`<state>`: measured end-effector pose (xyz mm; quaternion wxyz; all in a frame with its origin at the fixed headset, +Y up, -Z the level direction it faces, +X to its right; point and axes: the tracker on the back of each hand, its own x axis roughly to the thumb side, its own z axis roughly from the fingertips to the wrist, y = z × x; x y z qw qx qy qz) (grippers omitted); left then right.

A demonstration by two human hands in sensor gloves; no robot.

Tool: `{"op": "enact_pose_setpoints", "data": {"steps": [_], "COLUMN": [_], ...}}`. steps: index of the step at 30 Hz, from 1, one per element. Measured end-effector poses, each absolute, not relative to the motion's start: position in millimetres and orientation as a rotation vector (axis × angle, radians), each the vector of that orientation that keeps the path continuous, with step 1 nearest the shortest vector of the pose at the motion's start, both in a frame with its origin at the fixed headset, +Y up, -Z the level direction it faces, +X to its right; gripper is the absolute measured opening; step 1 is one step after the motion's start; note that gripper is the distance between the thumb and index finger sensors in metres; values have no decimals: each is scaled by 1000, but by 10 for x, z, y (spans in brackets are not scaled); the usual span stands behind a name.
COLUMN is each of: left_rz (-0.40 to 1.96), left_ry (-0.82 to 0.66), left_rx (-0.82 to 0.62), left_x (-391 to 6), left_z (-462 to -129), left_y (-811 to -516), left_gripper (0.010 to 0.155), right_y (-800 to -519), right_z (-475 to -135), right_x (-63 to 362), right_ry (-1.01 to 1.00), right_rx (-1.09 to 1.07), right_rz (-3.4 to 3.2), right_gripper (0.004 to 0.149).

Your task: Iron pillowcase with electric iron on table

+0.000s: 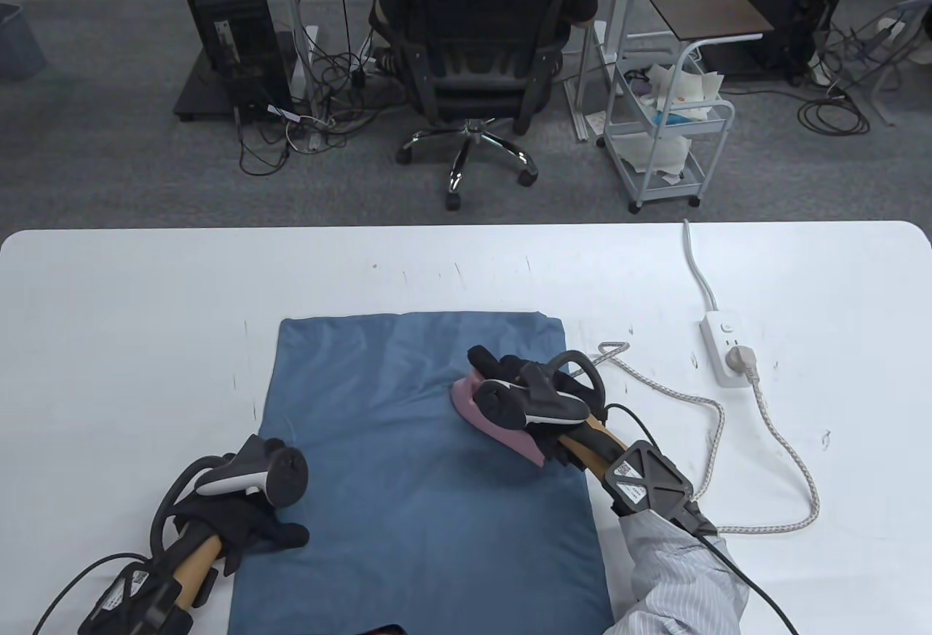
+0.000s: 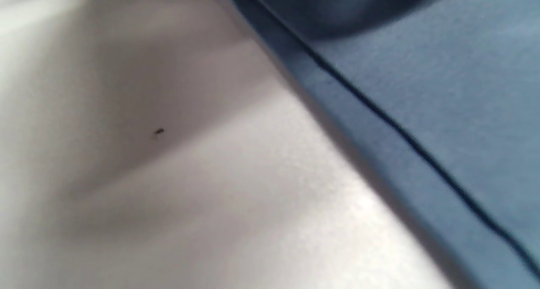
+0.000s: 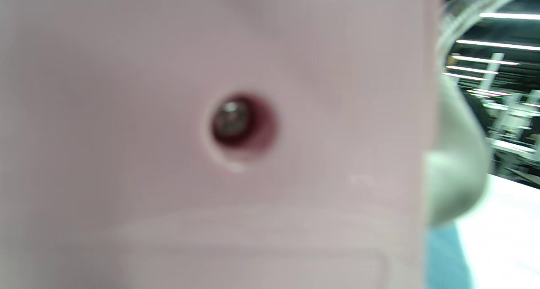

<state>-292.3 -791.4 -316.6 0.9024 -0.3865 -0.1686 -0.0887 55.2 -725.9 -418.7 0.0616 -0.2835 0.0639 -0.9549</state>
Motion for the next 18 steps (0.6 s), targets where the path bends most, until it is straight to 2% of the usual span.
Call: {"op": "enact_pose_setpoints", "data": {"steps": [5, 8, 13, 16, 18], "left_rz": [-187, -172, -167, -166, -164], "left_ry": [-345, -345, -348, -350, -350], "left_rx": [-800, -799, -798, -798, -797], "left_x": [-2917, -2924, -2924, -2925, -2926], "left_z": [-3165, -3161, -3159, -3160, -3159], "left_y": [-7911, -7916, -7918, -7919, -7920], "left_gripper": [110, 111, 111, 111, 111], "right_y": [-7309, -7265, -7240, -7270, -7302], "right_z": [-4495, -4499, -4258, -4289, -4399], "right_x": [726, 749, 749, 848, 943], "right_ry": [226, 154, 148, 158, 216], "right_rx": [-578, -641, -805, -751, -637], "right_rz": [-2905, -2953, -2907, -2924, -2951], "right_gripper": [67, 67, 67, 68, 67]}}
